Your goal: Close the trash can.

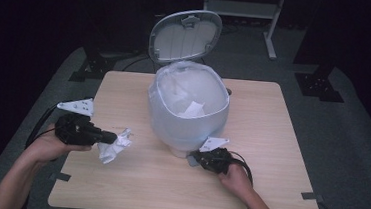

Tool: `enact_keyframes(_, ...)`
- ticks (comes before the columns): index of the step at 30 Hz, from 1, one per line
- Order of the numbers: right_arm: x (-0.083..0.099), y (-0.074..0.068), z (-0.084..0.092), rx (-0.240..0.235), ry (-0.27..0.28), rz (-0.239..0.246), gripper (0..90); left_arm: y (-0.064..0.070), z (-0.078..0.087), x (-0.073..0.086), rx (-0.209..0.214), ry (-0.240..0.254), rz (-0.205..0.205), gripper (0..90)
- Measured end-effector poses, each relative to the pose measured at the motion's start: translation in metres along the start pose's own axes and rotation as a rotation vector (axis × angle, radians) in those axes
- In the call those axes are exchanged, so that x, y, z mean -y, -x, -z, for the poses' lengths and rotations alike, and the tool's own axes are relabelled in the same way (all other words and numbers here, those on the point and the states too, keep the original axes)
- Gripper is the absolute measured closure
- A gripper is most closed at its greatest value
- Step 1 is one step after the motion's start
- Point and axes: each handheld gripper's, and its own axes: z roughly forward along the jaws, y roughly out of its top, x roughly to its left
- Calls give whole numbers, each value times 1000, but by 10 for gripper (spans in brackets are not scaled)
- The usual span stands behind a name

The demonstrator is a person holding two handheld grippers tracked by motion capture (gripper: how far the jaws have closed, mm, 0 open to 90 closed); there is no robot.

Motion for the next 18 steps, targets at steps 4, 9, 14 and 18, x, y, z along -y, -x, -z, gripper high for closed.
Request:
enact_keyframes(4, 0, 0, 0, -1, -1, 1, 779, 2, 2, -6, 6, 2, -10, 876)
enact_keyframes(9, 0, 0, 0, -1, -1, 1, 779, 2, 5, -14, 2, 1, -14, 876)
enact_keyframes(14, 0, 0, 0, 1, 3, -4, 779, 2, 8, -19, -2, -3, -19, 874)
enact_keyframes(18, 1, 0, 0, -1, 3, -4, 779, 2, 10, -23, -4, -1, -23, 874)
